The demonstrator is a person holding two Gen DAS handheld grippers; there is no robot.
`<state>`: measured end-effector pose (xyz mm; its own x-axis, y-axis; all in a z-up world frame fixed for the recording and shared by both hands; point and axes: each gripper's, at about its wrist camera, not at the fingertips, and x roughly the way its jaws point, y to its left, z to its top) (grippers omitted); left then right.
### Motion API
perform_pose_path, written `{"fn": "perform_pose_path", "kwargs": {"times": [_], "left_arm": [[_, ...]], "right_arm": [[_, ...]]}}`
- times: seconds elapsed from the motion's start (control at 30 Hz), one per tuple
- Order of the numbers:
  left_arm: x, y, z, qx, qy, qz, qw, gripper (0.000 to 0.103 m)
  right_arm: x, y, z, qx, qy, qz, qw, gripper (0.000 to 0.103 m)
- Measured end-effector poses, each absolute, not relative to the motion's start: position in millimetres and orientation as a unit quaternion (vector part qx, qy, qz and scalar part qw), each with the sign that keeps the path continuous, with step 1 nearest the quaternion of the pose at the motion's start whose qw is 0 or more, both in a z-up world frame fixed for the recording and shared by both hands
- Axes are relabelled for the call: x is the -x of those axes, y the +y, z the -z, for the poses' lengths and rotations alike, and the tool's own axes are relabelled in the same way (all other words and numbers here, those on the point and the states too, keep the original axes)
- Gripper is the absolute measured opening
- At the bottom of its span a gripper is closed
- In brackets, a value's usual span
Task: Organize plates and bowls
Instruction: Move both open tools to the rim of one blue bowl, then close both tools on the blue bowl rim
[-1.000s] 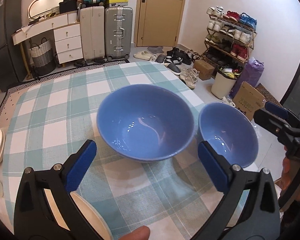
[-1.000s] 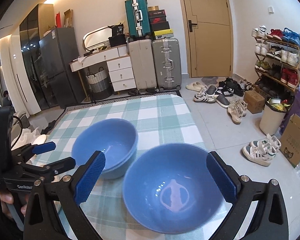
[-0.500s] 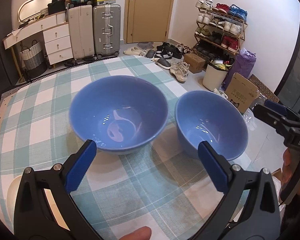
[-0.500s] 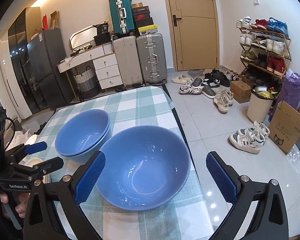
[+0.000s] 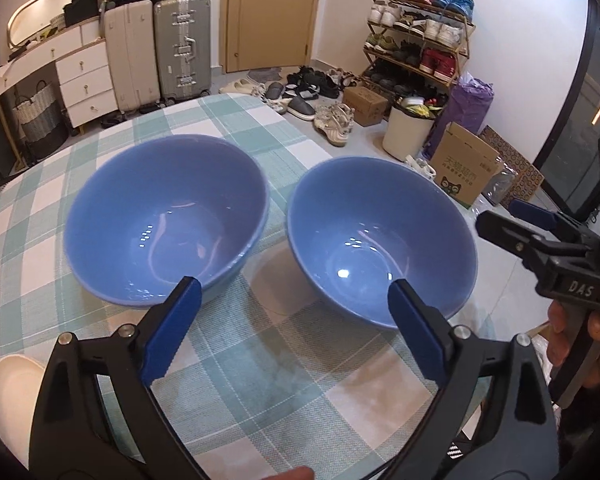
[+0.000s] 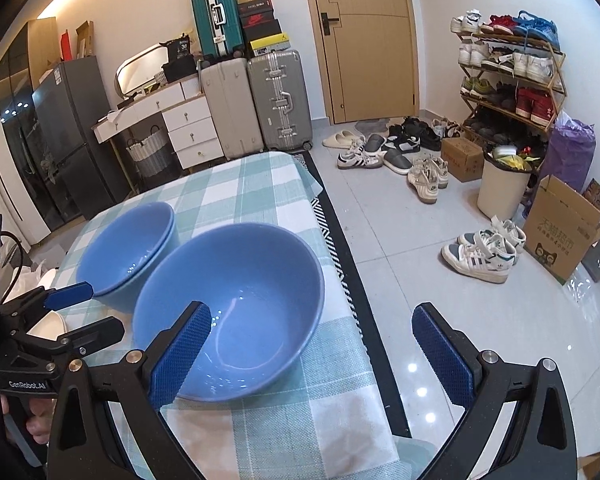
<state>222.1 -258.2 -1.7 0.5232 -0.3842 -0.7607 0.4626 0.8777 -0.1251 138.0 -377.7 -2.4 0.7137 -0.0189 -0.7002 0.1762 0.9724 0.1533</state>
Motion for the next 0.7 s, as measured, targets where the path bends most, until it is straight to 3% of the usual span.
{"fn": "perform_pose_path", "kwargs": {"times": [0.1,0.2,0.33,0.7], "left_arm": [[-224,-266,6,-0.048,0.425,0.250,0.869,0.090],[-228,-272,10,-0.044,0.429,0.253,0.866,0.080],[-235,-280,18,-0.046,0.441,0.252,0.860,0.070],[-247,-296,30,-0.049,0.451,0.262,0.852,0.054]], "right_arm": [[-141,-381,11,-0.109,0.380,0.049,0.917,0.102],[-142,-385,15,-0.117,0.378,0.045,0.917,0.100],[-150,-387,24,-0.124,0.395,0.031,0.910,0.080],[-160,-382,34,-0.113,0.401,0.020,0.909,0.052]]}}
